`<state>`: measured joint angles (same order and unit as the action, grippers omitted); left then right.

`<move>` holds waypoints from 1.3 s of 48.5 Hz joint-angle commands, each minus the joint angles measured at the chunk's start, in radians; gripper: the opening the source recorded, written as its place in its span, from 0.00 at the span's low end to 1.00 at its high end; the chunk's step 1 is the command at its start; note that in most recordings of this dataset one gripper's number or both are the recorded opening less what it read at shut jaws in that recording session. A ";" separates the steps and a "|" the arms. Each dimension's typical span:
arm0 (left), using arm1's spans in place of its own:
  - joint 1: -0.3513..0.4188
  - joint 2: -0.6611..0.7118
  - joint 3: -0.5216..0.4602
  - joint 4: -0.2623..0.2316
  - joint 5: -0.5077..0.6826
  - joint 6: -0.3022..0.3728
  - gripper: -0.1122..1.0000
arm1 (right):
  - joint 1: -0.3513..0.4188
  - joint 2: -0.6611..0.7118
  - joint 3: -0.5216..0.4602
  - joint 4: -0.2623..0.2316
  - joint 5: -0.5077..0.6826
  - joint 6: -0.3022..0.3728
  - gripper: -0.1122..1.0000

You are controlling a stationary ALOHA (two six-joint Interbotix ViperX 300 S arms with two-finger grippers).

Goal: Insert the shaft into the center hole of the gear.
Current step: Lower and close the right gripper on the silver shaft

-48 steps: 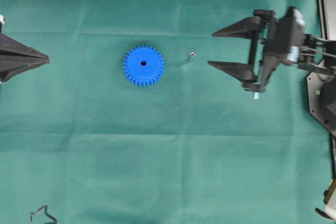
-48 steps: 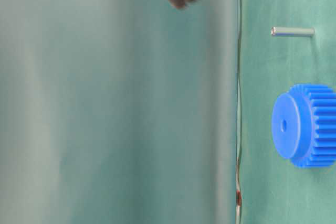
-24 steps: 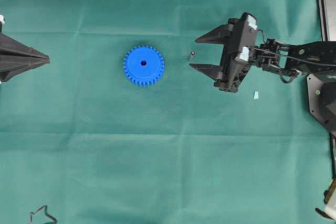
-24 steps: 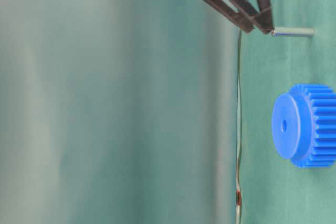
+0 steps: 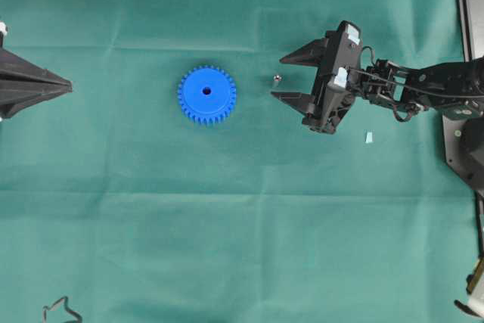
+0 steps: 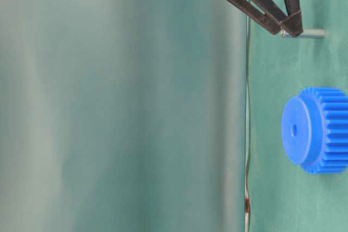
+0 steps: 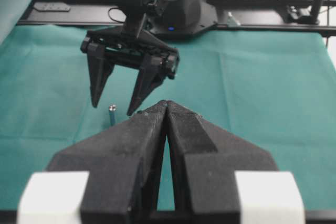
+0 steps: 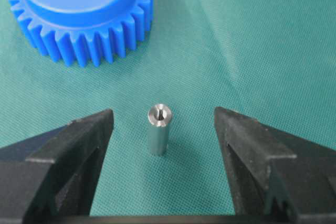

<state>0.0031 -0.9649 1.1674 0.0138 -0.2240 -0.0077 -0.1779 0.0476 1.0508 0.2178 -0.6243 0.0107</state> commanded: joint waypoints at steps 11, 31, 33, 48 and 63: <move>0.000 0.006 -0.025 0.003 -0.003 0.000 0.10 | -0.002 -0.006 -0.015 0.005 -0.002 0.002 0.73; 0.000 0.002 -0.025 0.003 -0.002 0.000 0.10 | -0.002 -0.006 -0.015 0.002 0.035 0.000 0.25; 0.000 0.003 -0.025 0.003 0.002 0.000 0.10 | 0.000 -0.006 -0.015 0.002 0.035 0.000 0.25; 0.000 0.000 -0.025 0.003 0.012 -0.003 0.10 | -0.002 -0.038 -0.015 0.002 0.038 -0.005 0.25; 0.000 0.000 -0.025 0.003 0.012 -0.003 0.10 | -0.008 -0.187 -0.038 0.002 0.184 -0.026 0.25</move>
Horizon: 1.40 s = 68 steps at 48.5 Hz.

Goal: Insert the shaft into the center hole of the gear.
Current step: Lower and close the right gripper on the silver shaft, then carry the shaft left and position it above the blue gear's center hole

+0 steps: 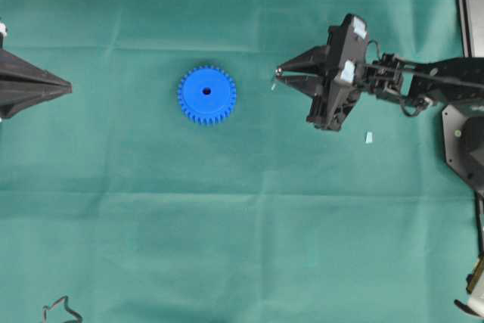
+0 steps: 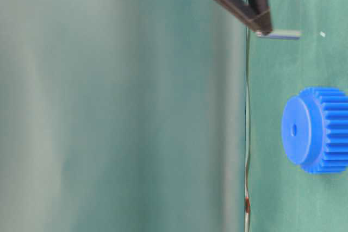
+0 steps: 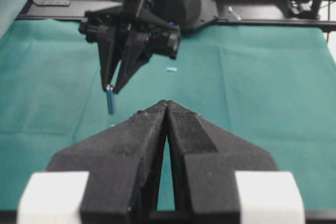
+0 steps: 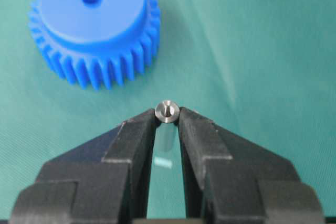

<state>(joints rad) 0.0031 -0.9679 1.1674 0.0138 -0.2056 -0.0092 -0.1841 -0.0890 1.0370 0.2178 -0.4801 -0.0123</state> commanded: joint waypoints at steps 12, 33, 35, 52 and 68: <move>-0.002 0.005 -0.025 0.003 -0.006 -0.002 0.10 | -0.002 -0.107 -0.051 -0.002 0.138 -0.014 0.25; 0.008 0.009 -0.025 0.003 -0.006 -0.002 0.10 | 0.037 0.009 -0.225 -0.034 0.195 -0.017 0.25; 0.008 0.011 -0.025 0.003 -0.005 -0.002 0.10 | 0.040 0.032 -0.258 -0.038 0.213 -0.015 0.25; 0.008 0.011 -0.025 0.003 -0.005 -0.003 0.10 | 0.058 0.147 -0.436 -0.092 0.305 -0.017 0.25; 0.008 0.011 -0.025 0.003 -0.006 -0.002 0.10 | 0.058 0.183 -0.426 -0.089 0.272 -0.015 0.25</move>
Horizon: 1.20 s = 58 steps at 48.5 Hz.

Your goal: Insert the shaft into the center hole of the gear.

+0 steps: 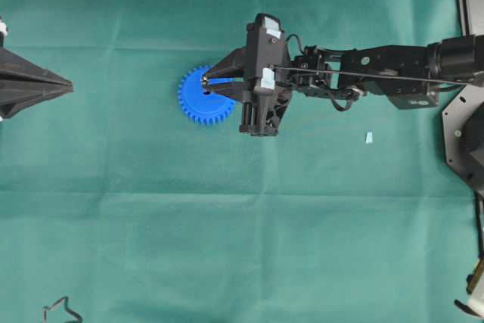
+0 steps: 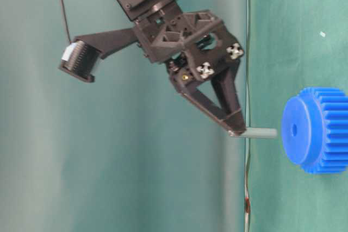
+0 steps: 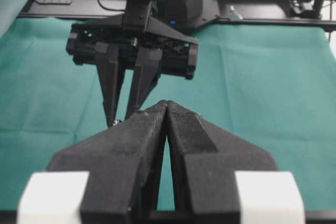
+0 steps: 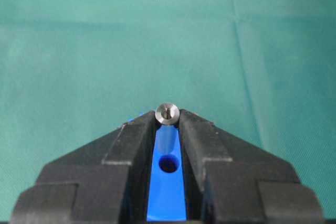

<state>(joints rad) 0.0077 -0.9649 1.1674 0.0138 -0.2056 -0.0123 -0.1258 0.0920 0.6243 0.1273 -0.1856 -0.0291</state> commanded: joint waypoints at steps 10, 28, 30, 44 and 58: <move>0.003 0.006 -0.025 0.003 -0.006 0.000 0.10 | -0.002 0.048 -0.014 0.003 -0.063 0.008 0.25; 0.003 0.008 -0.025 0.003 -0.006 0.000 0.10 | -0.014 0.037 -0.012 0.003 -0.095 0.005 0.25; 0.003 0.008 -0.025 0.003 -0.006 0.000 0.10 | -0.014 0.035 -0.012 0.003 -0.095 0.005 0.25; 0.003 0.008 -0.025 0.003 -0.005 0.000 0.10 | -0.014 0.032 -0.012 0.003 -0.095 0.005 0.25; 0.003 0.008 -0.023 0.002 -0.006 0.000 0.10 | -0.014 0.051 -0.011 0.009 -0.095 0.009 0.25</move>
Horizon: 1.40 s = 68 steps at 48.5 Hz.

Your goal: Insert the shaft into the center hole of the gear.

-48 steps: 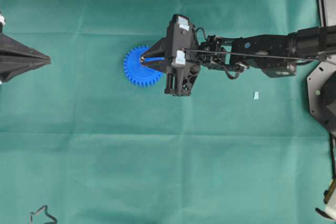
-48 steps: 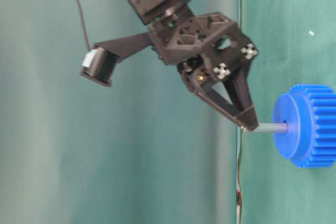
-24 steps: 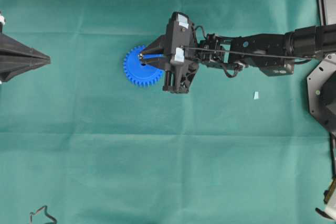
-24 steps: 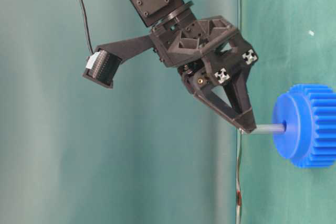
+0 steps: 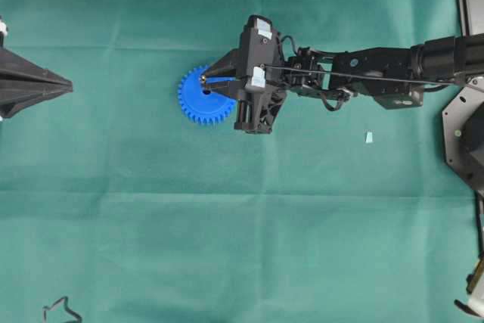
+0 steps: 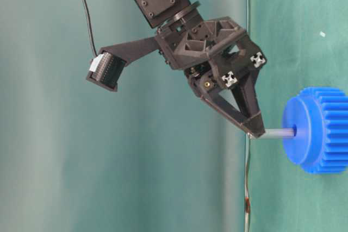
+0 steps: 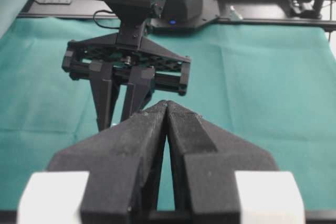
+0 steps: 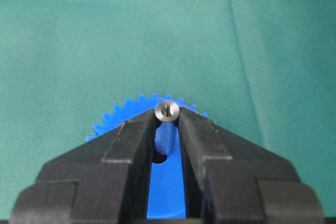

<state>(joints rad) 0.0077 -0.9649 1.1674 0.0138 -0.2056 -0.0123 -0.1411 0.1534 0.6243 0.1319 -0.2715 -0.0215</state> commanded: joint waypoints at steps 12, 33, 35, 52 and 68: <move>0.003 0.008 -0.025 0.003 -0.005 0.002 0.10 | 0.002 -0.083 0.008 0.003 0.002 0.000 0.25; 0.003 0.008 -0.025 0.003 -0.008 0.002 0.10 | 0.009 -0.091 0.029 0.005 -0.029 0.006 0.25; 0.003 0.008 -0.025 0.003 -0.008 0.002 0.10 | 0.009 -0.078 0.025 0.005 -0.035 0.008 0.25; 0.003 0.008 -0.023 0.003 -0.005 0.002 0.10 | 0.011 -0.005 -0.008 0.008 -0.048 0.008 0.25; 0.003 0.008 -0.025 0.003 -0.005 0.002 0.10 | 0.011 -0.035 -0.006 0.006 -0.057 0.003 0.25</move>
<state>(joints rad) 0.0092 -0.9649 1.1674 0.0138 -0.2056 -0.0123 -0.1289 0.1565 0.6351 0.1365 -0.3160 -0.0169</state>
